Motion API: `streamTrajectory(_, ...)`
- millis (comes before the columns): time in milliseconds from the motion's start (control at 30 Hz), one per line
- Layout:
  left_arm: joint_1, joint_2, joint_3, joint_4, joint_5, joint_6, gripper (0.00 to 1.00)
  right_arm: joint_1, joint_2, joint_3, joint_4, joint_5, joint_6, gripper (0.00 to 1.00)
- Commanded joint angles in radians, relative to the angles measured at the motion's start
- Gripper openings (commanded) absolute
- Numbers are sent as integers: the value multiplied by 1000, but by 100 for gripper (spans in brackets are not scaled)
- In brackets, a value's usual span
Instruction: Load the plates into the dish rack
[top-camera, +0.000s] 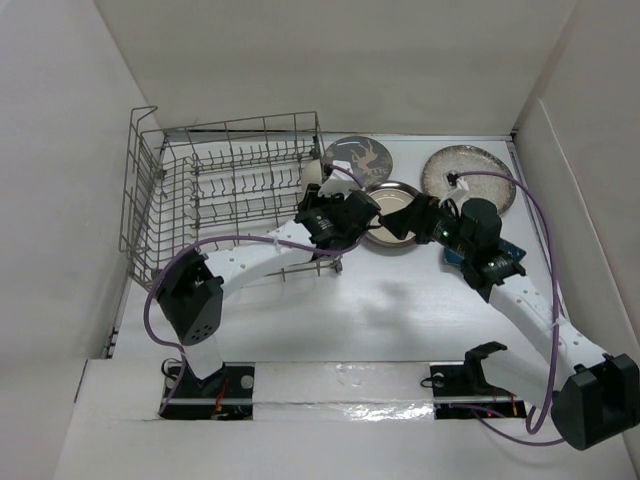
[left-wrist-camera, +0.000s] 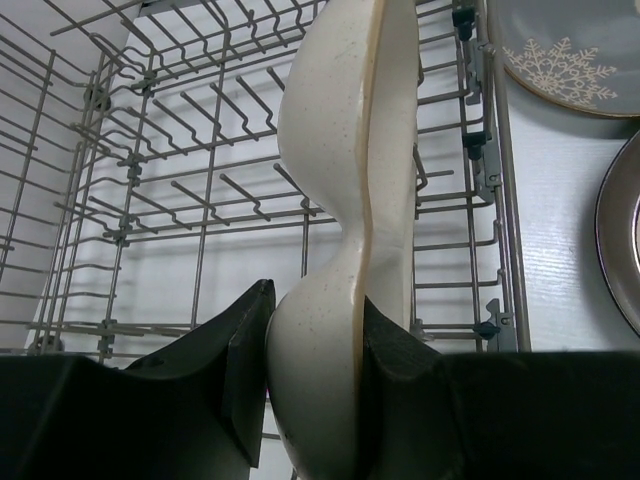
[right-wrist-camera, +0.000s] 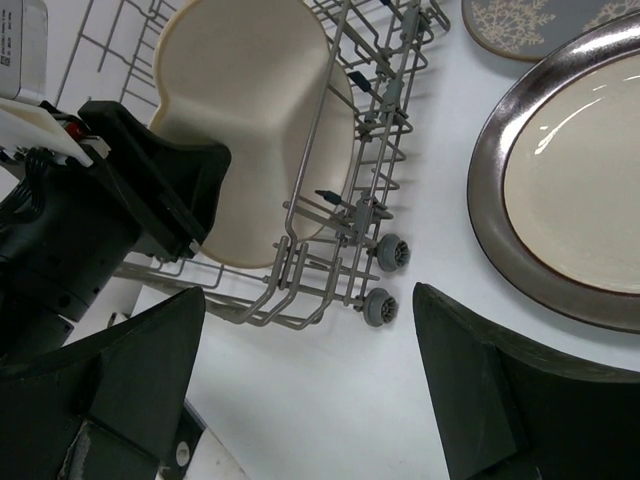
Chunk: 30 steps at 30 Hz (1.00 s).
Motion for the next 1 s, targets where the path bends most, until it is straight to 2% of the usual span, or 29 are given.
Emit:
streamTrajectory(0, -4, -13, 4, 72, -11, -53, 1, -6, -17, -18, 35, 52, -10, 89)
streamTrajectory(33, -4, -16, -6, 79, -4, -54, 11, -6, -32, -24, 36, 65, 0, 88)
streamTrajectory(100, -4, -25, -16, 101, 13, -54, 23, -16, -51, -50, 30, 122, 12, 84)
streamTrajectory(133, -4, -39, -27, 118, 24, -50, 35, -16, -68, -68, 21, 165, 20, 78)
streamTrajectory(233, -4, -74, -44, 135, 33, -39, 49, -37, -83, -88, 7, 216, 30, 68)
streamTrajectory(267, -4, -82, -47, 144, 36, -35, 51, -37, -83, -93, 3, 228, 33, 61)
streamTrajectory(333, -4, -109, -53, 155, 53, -18, 55, -66, -80, -106, -11, 257, 40, 54)
streamTrajectory(500, -4, -171, -62, 170, 96, 7, 61, -101, -53, -142, -20, 340, 70, 44)
streamTrajectory(533, -4, -183, -61, 167, 105, 13, 64, -112, -45, -159, -19, 351, 79, 44)
streamTrajectory(633, -4, -252, -65, 179, 147, 42, 73, -123, -1, -182, 7, 383, 101, 64)
streamTrajectory(667, -4, -272, -67, 191, 157, 51, 76, -123, 16, -194, 15, 383, 112, 78)
streamTrajectory(700, -4, -295, -67, 199, 180, 59, 78, -123, 35, -195, 30, 383, 122, 84)
streamTrajectory(800, -4, -385, -70, 230, 252, 93, 81, -123, 116, -208, 85, 414, 168, 88)
streamTrajectory(967, -4, -571, -110, 253, 418, 87, 80, -123, 279, -215, 162, 428, 274, 87)
